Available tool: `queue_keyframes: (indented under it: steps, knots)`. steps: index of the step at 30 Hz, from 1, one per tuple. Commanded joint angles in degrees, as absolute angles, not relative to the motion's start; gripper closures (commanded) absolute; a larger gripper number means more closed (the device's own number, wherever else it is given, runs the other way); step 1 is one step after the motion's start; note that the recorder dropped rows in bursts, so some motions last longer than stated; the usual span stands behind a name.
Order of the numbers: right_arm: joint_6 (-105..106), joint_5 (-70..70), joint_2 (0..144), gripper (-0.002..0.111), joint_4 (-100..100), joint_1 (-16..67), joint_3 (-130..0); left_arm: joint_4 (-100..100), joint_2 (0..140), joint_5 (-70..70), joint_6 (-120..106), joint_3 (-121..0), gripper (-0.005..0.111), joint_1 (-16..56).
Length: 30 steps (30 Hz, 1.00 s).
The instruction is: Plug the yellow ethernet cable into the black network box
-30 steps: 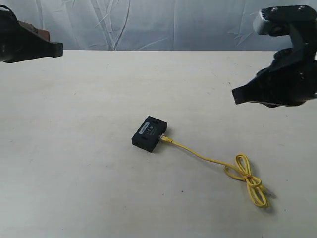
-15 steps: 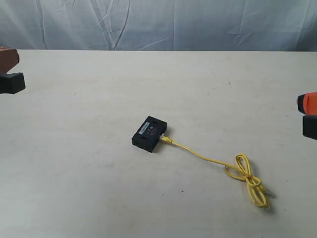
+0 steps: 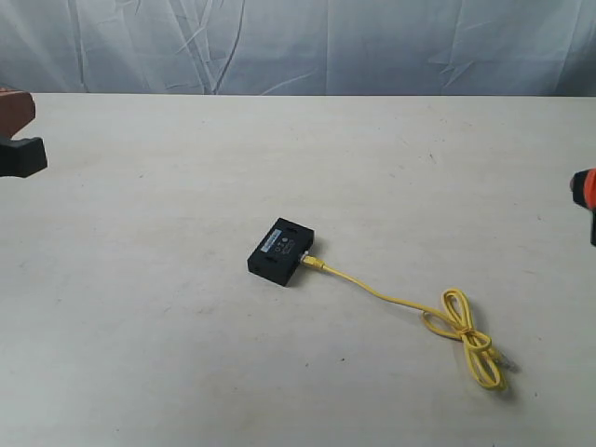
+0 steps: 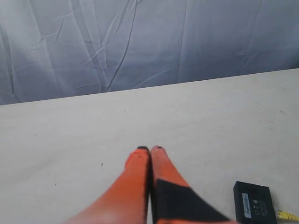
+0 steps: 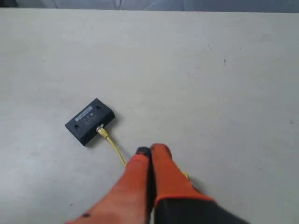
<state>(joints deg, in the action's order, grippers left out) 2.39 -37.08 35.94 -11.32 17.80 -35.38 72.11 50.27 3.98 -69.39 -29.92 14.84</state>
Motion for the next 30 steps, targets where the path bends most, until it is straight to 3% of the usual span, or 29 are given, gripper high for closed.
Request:
queue_keyframes:
  steps: [1,12,20,30]
  knots:
    - [2.38,-36.72,29.69,0.108,-12.49,11.74,-35.13,71.94,49.96,3.85,-69.38,-29.65,0.107,15.18]
    - [3.02,-37.47,10.50,0.108,-10.67,5.80,-35.13,71.84,49.96,3.85,-69.38,-29.65,0.107,15.18]
    - [3.02,-49.78,6.84,0.108,-3.07,5.80,-34.99,71.84,49.96,3.85,-69.38,-29.65,0.107,15.18]
    - [3.02,-31.31,0.96,0.108,-2.95,5.80,-18.61,71.84,49.96,3.85,-69.38,-29.65,0.107,15.18]
